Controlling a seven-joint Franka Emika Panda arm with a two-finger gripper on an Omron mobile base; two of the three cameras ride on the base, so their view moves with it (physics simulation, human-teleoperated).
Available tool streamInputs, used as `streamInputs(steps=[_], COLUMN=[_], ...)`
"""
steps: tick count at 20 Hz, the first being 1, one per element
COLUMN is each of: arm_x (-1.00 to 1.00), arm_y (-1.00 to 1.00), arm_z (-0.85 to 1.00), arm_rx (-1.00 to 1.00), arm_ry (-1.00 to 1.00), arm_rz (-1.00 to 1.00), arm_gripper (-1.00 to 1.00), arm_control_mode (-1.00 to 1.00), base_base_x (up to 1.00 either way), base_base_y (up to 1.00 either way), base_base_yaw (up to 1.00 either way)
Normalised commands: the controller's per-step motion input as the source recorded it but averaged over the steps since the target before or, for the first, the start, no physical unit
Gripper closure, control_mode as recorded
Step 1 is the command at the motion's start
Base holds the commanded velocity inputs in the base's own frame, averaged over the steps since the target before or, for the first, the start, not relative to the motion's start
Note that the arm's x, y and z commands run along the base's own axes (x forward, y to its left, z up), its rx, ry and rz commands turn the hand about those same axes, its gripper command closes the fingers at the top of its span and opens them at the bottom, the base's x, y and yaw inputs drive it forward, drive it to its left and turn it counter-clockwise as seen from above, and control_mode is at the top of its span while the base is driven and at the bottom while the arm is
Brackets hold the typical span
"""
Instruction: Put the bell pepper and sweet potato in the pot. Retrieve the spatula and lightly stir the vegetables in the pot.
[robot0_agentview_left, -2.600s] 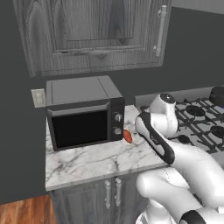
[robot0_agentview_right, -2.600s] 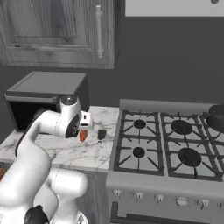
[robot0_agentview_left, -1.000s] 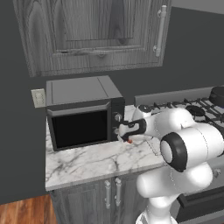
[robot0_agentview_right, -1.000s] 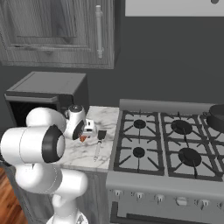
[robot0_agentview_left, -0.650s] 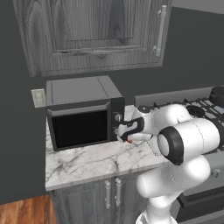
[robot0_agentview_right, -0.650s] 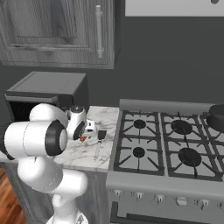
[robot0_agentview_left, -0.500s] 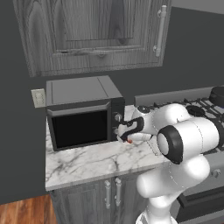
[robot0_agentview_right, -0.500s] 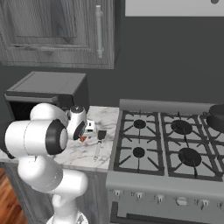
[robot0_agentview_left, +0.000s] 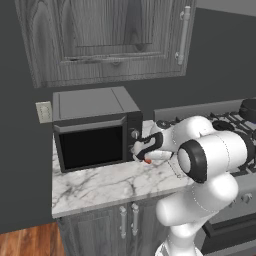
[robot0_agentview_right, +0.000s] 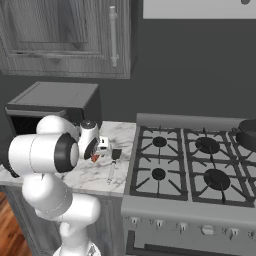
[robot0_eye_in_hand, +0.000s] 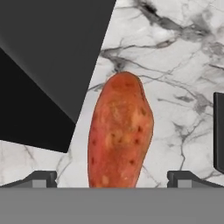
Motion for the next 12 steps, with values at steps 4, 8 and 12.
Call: streamInputs(steps=[4,8,12], arm_x=[0.06,0.03,-0.08], arm_y=[0.03,0.09,0.01], arm_z=[-0.25,-0.33,-0.3], arm_rx=[0.0,0.0,0.0], arm_ry=[0.0,0.0,0.0], arm_rz=[0.0,0.0,0.0], arm_gripper=[-1.0,-1.0,-1.0], arm_control_mode=[-1.0,-1.0,-1.0], base_base_x=[0.0,0.0,0.0], base_base_y=[0.0,0.0,0.0], base_base_yaw=[0.0,0.0,0.0])
